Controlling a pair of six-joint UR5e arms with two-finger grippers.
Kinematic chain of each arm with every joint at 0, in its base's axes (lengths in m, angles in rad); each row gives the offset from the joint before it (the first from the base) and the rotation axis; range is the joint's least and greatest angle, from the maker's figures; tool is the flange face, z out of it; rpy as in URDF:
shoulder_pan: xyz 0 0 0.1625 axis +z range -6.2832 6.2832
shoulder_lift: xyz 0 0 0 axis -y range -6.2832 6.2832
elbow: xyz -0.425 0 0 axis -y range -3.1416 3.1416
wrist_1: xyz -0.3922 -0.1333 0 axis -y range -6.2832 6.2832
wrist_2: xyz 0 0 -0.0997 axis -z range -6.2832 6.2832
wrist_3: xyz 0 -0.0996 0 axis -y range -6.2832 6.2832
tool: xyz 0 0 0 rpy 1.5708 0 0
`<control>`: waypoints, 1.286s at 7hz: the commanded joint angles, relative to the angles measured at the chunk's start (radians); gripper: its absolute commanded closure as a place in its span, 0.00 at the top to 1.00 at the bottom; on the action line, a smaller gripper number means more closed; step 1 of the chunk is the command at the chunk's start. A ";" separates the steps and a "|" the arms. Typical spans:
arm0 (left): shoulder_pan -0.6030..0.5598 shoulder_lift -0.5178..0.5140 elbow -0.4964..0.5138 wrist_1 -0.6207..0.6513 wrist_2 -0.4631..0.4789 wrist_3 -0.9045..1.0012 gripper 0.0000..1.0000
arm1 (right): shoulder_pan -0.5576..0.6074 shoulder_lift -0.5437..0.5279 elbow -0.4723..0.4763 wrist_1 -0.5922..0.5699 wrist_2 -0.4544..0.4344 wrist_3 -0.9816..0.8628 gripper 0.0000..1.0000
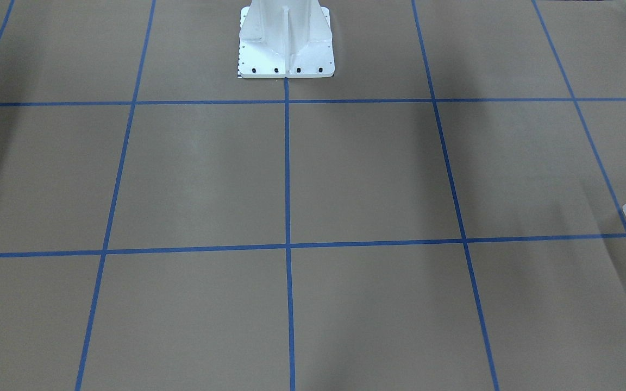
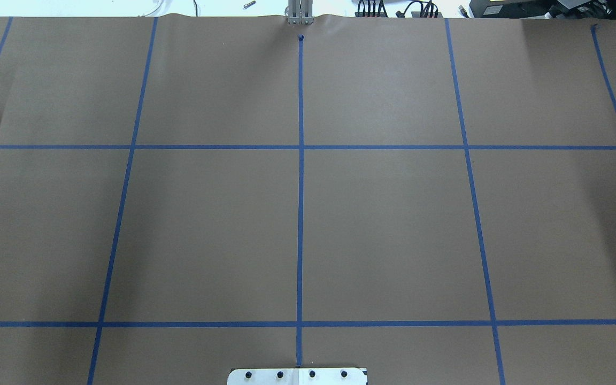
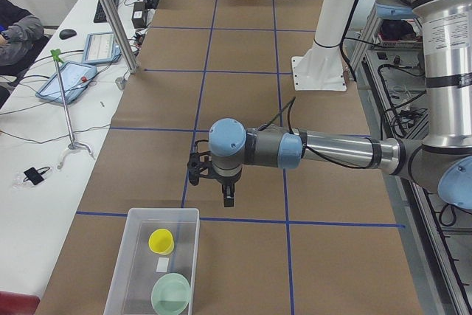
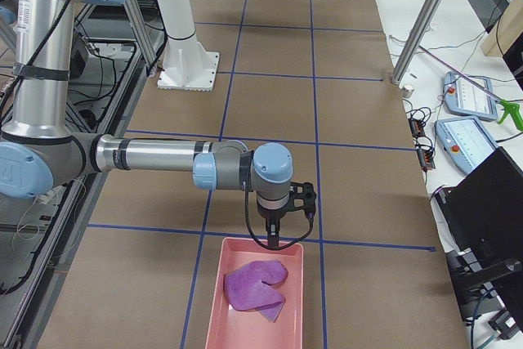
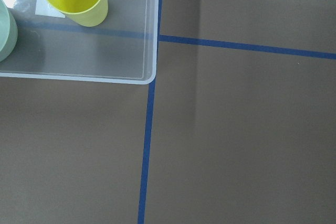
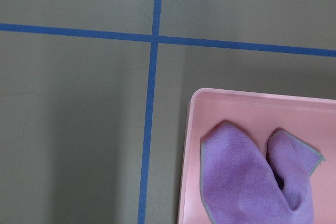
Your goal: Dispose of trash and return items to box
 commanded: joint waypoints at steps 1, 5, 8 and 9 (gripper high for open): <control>0.000 0.001 0.001 0.001 -0.001 0.000 0.99 | -0.007 -0.001 0.000 0.001 0.002 0.003 1.00; 0.000 -0.001 -0.008 -0.001 -0.001 0.000 0.99 | -0.042 0.001 0.005 0.001 0.002 0.000 1.00; 0.002 -0.002 -0.008 -0.007 -0.001 0.003 0.99 | -0.057 0.004 0.006 0.005 0.001 0.000 1.00; 0.002 -0.002 -0.005 -0.007 -0.001 0.003 0.99 | -0.057 0.001 0.005 0.049 0.001 0.000 1.00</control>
